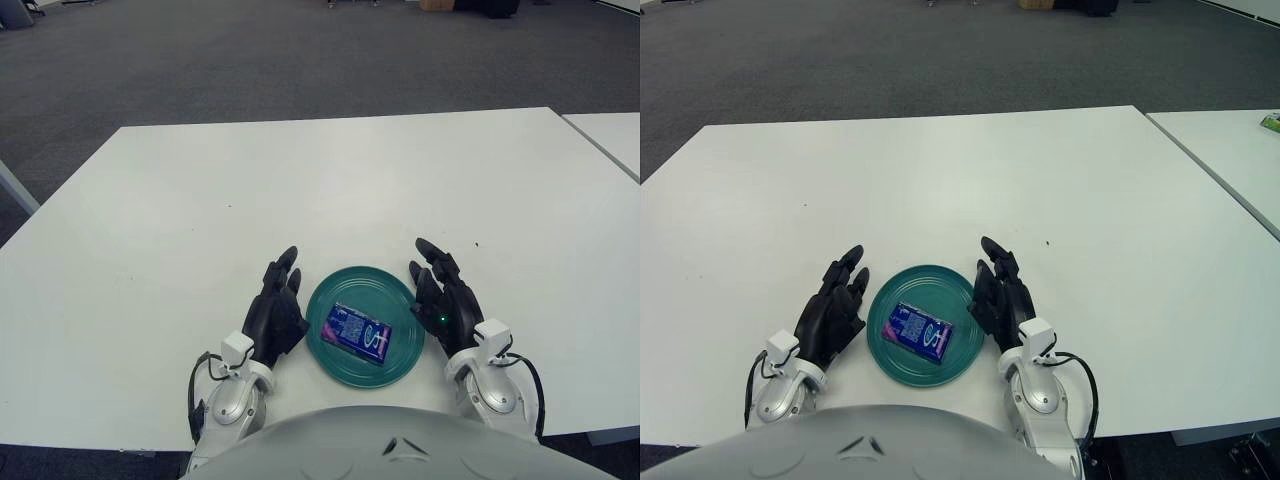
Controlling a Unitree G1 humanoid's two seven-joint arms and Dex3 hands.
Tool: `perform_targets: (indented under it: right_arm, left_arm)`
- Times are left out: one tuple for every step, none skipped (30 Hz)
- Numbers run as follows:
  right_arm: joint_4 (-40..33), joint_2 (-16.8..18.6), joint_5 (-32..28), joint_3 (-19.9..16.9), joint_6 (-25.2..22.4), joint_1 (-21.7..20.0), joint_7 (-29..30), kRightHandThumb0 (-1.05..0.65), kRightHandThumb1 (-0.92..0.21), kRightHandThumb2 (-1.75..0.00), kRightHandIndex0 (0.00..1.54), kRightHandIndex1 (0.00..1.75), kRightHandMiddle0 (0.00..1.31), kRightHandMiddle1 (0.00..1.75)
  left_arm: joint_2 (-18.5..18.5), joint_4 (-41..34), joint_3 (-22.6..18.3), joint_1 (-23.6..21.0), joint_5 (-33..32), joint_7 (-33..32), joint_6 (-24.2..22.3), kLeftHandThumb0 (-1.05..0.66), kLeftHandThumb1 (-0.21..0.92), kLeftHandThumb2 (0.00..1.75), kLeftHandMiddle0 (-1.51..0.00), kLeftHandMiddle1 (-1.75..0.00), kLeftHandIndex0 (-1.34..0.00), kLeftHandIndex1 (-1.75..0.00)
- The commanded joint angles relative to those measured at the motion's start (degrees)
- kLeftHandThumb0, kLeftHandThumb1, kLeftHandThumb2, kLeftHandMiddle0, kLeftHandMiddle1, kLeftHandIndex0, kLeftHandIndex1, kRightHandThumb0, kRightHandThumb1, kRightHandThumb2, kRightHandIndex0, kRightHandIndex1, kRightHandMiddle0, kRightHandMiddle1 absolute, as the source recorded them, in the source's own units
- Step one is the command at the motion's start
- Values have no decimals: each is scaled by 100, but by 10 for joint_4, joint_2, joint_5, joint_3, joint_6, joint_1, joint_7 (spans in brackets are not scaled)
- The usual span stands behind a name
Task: Put the gum into the plate.
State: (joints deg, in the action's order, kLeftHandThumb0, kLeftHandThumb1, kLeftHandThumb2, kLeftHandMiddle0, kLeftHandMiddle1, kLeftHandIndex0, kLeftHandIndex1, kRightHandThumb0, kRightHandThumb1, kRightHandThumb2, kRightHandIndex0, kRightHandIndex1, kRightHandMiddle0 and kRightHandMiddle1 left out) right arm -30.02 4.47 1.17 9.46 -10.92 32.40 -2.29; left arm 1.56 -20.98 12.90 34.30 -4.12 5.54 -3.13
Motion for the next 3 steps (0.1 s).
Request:
perform_targets:
  right_arm:
    - [-6, -19, -4, -5, 1, 44, -1, -83, -92, -94, 25, 1, 0, 51]
    - [-5, -19, -4, -6, 1, 44, 0, -83, -92, -94, 25, 1, 0, 51]
    - [-4, -18, -5, -7, 2, 44, 0, -82, -92, -94, 25, 1, 0, 51]
  left_arm:
    - [-11, 19, 1, 13, -5, 7, -9, -105, 92, 113, -9, 0, 0, -23]
    - [-11, 20, 1, 13, -7, 8, -8, -105, 92, 113, -9, 0, 0, -22]
    - [-11, 20, 1, 12, -8, 9, -7, -105, 92, 112, -9, 0, 0, -22]
